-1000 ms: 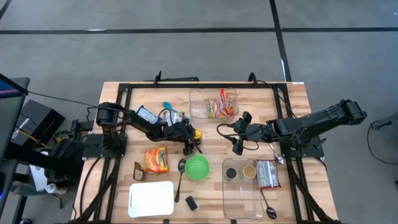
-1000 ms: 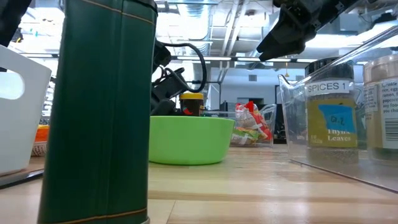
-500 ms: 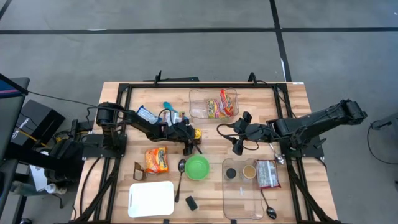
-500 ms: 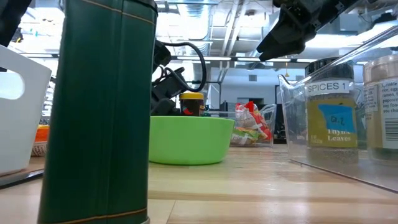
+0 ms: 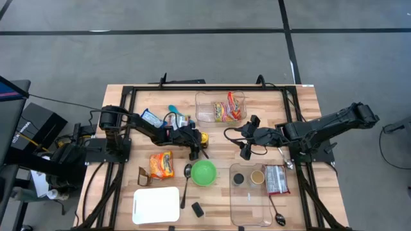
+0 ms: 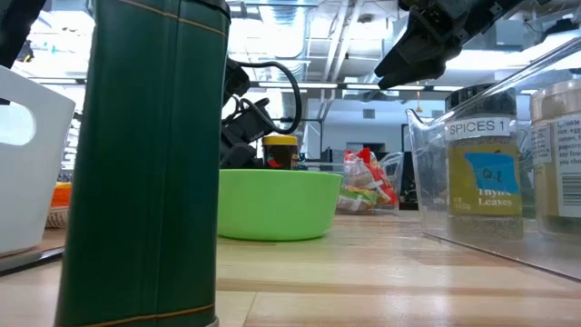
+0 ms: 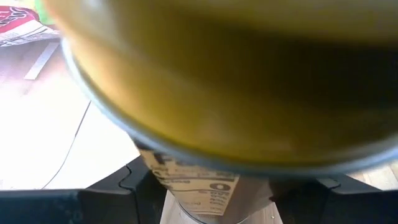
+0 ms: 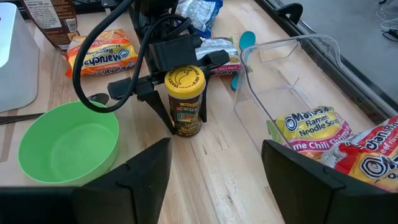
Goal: Pick & Place Food Item
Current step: Put the black seasoning into the bottom transparent bin
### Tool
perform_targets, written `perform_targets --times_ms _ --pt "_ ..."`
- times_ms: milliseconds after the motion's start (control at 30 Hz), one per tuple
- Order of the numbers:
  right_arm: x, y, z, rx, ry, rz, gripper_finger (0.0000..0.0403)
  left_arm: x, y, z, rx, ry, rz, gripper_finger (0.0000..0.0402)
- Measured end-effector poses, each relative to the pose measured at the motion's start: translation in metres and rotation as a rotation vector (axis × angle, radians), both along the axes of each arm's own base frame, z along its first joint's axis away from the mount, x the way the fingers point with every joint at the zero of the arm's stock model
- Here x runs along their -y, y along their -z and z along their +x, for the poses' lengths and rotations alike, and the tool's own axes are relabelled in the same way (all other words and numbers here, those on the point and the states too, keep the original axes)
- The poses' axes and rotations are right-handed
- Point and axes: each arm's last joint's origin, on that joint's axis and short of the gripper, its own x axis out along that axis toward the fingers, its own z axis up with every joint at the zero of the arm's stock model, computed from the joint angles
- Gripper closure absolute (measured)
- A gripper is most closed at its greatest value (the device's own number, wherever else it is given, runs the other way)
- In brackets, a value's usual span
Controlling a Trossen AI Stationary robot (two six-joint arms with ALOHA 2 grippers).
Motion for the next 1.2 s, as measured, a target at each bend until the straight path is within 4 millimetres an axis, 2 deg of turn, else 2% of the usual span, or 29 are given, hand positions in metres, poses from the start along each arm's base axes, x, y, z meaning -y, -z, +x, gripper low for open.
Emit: perform_targets --times_ms 267,933,1033,1200 --pt "0.000 0.000 0.000 0.000 0.000 0.000 0.0159 0.000 0.000 0.000 -0.001 -0.003 0.002 0.0170" --pt "0.000 0.000 0.000 0.000 0.000 0.000 0.0159 0.000 -0.001 0.000 0.001 -0.002 0.001 0.0178" --pt "0.000 0.000 0.000 0.000 0.000 0.000 0.0159 0.000 -0.010 0.000 0.030 0.000 0.002 0.0178" --pt "0.000 0.000 0.000 0.001 0.000 0.000 0.0159 0.001 -0.040 -0.004 0.088 0.002 0.004 0.0177"
